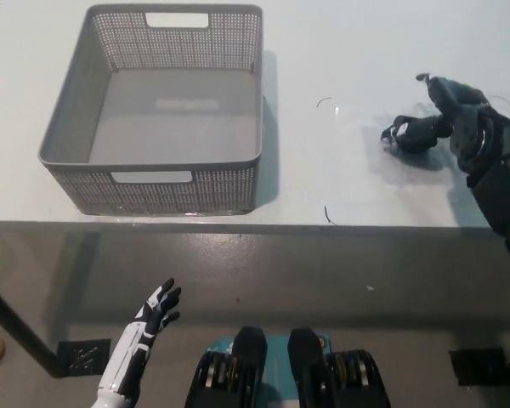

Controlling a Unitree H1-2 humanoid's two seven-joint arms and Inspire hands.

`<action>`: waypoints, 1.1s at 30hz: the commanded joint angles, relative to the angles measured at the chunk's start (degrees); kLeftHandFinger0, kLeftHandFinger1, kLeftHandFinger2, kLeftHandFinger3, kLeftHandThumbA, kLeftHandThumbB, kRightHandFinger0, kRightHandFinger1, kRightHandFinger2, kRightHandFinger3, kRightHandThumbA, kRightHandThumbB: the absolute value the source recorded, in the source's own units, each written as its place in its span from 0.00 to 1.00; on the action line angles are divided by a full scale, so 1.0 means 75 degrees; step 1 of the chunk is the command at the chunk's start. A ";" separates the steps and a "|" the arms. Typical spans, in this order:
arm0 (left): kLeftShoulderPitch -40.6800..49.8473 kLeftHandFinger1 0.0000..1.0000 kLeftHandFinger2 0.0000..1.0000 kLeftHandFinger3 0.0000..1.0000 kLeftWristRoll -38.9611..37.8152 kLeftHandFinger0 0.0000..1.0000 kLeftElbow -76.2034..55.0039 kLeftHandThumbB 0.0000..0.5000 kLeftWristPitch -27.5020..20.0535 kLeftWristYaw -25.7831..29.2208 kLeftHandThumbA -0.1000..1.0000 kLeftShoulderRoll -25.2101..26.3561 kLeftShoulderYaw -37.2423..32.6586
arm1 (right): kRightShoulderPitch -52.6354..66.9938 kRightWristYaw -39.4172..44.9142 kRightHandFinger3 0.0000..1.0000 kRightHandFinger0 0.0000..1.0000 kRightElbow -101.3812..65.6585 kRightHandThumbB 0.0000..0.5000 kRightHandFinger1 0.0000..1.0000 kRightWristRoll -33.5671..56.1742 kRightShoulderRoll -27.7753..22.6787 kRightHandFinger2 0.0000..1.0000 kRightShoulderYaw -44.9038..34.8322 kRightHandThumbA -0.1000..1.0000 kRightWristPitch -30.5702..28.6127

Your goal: Use the right hand to pick up a webcam and put it into a container on the left side

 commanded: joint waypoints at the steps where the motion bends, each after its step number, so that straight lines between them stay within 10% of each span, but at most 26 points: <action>1: -0.0054 1.00 1.00 1.00 -0.0048 0.98 -0.0223 0.21 -0.0257 -0.0068 1.00 0.0038 0.0011 | -0.0531 -0.0540 1.00 1.00 0.0286 1.00 1.00 0.0150 0.0037 1.00 0.0050 0.94 -0.0489; 20: -0.0240 1.00 1.00 1.00 0.0016 0.97 -0.0134 0.22 -0.0256 -0.0039 1.00 0.0061 0.0028 | -0.0078 -0.1190 1.00 1.00 0.1372 0.82 1.00 0.0753 0.0369 1.00 -0.0237 0.78 -0.1458; 22: -0.0251 1.00 1.00 1.00 -0.0028 0.97 -0.0149 0.20 -0.0204 -0.0052 1.00 0.0058 0.0041 | -0.0058 -0.1412 0.94 0.59 0.1390 0.58 0.66 0.0807 0.0389 0.72 -0.0306 0.55 -0.1505; 24: -0.0249 1.00 1.00 1.00 -0.0038 0.97 -0.0161 0.20 -0.0194 -0.0046 1.00 0.0055 0.0051 | 0.0019 -0.1885 0.48 0.18 0.1398 0.51 0.26 0.0862 0.0400 0.37 -0.0362 0.17 -0.1736; 26: -0.0298 1.00 1.00 1.00 -0.0043 0.97 -0.0100 0.19 -0.0265 -0.0054 1.00 0.0062 0.0055 | 0.0062 -0.2277 0.29 0.00 0.1400 0.43 0.07 0.0972 0.0401 0.28 -0.0478 0.00 -0.1980; 28: -0.0334 1.00 1.00 1.00 -0.0116 0.98 -0.0089 0.21 -0.0218 -0.0074 1.00 0.0061 0.0079 | 0.0066 -0.2561 0.66 0.00 0.1447 0.35 0.31 0.1082 0.0401 0.73 -0.0589 0.00 -0.2200; 33: -0.0339 1.00 1.00 1.00 -0.0100 0.97 -0.0144 0.22 -0.0119 -0.0088 1.00 0.0080 0.0088 | 0.0035 -0.2744 0.85 0.00 0.1502 0.33 0.41 0.1280 0.0394 0.84 -0.0791 0.00 -0.2478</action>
